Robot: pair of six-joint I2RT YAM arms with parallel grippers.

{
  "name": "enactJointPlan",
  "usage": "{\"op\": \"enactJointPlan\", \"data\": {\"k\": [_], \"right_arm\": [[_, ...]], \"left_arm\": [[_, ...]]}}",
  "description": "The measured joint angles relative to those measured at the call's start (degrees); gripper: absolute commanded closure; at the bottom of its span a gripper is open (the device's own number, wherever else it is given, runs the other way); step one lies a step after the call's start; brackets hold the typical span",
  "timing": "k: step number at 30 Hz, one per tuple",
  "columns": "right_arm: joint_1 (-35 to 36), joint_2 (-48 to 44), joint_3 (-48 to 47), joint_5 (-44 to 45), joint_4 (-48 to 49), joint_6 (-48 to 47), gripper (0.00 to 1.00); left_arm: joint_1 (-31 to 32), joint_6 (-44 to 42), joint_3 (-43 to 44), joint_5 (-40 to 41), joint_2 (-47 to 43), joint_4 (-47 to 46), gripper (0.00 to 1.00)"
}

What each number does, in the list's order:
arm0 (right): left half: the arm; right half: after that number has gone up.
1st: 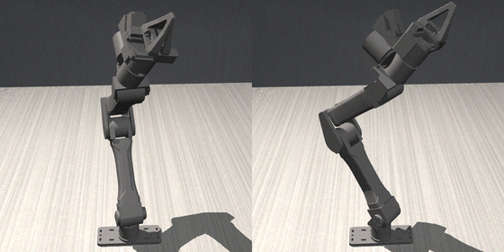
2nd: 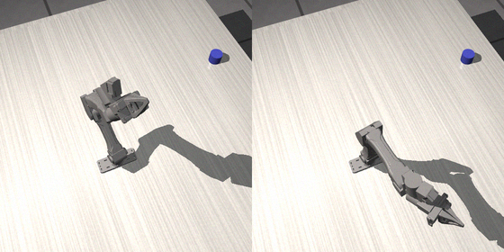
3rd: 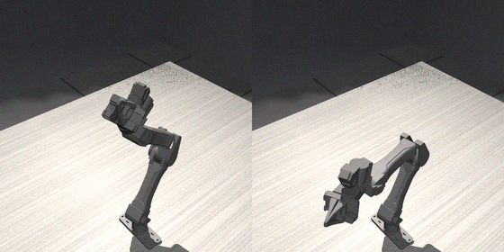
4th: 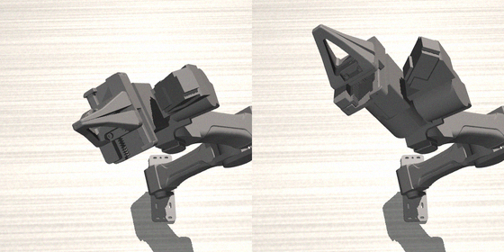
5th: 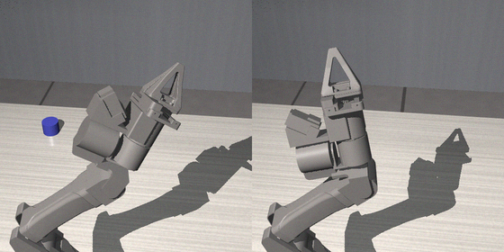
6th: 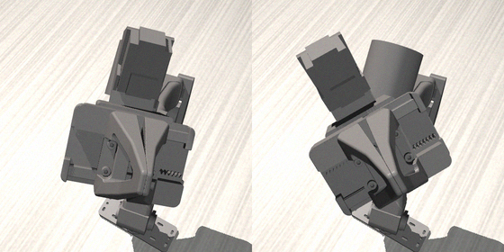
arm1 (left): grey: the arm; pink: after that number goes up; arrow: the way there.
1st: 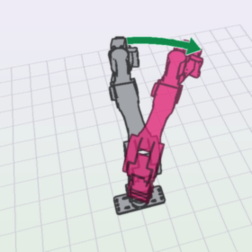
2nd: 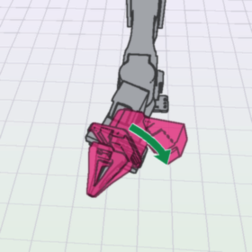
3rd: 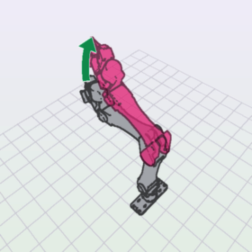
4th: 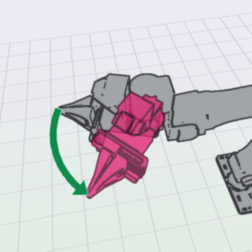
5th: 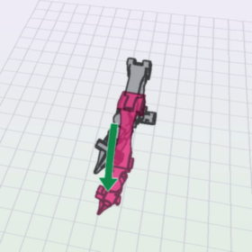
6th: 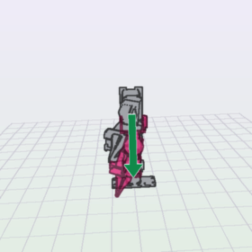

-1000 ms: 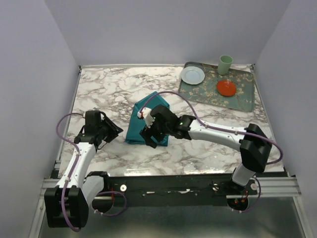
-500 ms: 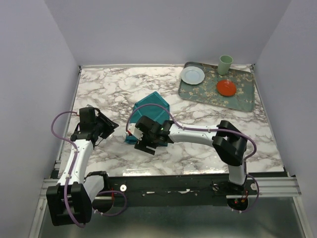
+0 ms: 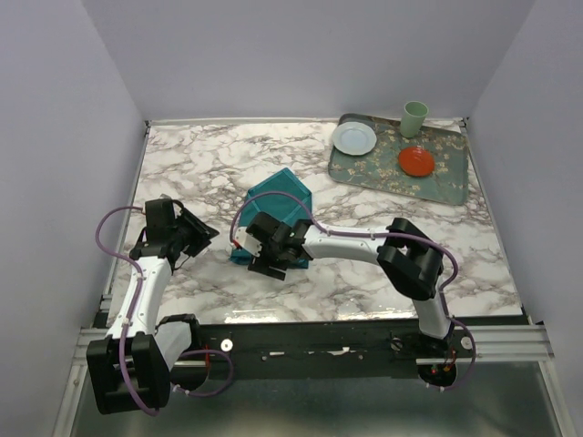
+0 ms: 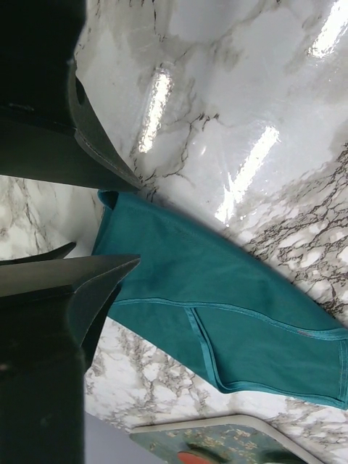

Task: Fold the napkin, place the utensils inside, and roll it up
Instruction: Roll the napkin with the utensil

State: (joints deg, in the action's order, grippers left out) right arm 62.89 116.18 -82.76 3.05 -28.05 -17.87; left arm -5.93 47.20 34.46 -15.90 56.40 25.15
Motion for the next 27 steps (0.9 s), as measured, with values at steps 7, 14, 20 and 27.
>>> {"op": "enactJointPlan", "data": {"k": [7,14,20,27], "right_arm": [[-2.69,0.48,-0.2,-4.39,0.02,-0.24,0.29],[-4.7,1.44,-0.87,-8.76,0.07,-0.66,0.38],[-5.14,2.4,-1.95,-9.62,0.46,-1.11,0.55],[-5.49,3.3,-2.91,-9.77,1.38,-1.05,0.68]], "left_arm": [[-0.33,-0.26,-0.5,-0.26,0.02,-0.31,0.52],[-0.5,-0.26,-0.5,-0.52,0.15,-0.66,0.52],[-0.83,-0.28,-0.57,-0.7,0.2,-0.72,0.52],[-0.92,-0.39,-1.2,-0.87,0.74,-1.38,0.52]]}}
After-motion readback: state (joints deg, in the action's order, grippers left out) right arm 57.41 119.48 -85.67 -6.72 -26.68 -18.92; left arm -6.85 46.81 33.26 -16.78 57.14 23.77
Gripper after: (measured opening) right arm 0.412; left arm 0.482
